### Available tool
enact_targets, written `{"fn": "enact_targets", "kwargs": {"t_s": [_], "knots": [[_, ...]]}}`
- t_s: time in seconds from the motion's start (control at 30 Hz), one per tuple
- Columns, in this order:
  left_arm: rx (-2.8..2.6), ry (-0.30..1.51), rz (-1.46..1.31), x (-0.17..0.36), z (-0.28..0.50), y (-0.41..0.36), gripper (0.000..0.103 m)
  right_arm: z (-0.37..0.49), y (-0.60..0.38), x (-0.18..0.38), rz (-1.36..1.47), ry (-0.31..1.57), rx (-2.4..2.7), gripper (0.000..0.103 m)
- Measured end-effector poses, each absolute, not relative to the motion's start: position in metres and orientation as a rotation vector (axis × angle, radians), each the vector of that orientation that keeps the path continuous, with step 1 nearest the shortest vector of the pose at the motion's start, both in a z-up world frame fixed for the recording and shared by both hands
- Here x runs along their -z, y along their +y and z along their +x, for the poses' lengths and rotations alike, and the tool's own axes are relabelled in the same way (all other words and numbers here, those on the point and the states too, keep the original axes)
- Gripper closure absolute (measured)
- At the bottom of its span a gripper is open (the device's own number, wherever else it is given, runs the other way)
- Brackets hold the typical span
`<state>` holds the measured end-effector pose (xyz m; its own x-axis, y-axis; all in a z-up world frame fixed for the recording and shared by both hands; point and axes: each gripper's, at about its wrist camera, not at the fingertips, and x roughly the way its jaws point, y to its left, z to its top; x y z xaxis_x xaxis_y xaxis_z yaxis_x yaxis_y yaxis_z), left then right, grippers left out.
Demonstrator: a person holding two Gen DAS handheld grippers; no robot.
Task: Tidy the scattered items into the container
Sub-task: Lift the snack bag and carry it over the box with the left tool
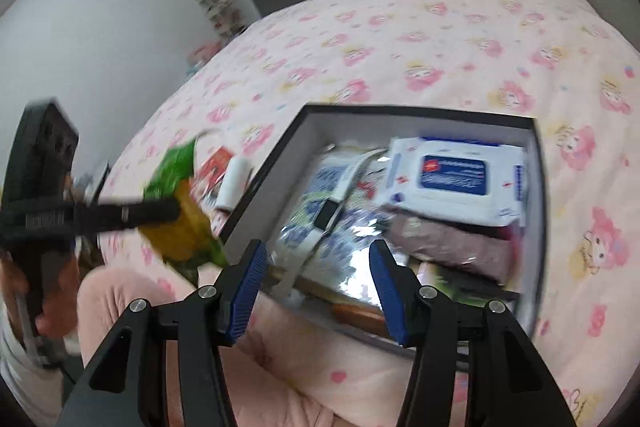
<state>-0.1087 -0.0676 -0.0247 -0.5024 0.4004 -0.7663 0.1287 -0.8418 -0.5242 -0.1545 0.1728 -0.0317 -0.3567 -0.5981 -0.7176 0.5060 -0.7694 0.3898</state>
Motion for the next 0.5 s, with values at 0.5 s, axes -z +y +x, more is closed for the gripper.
{"fn": "enact_targets", "kwargs": {"t_s": [0.5], "knots": [[-2.394,-0.621,-1.395,0.031,-0.159,0.001,0.049,-0.171,0.200,0.039,1.201,-0.194,2.256,0.054]]}}
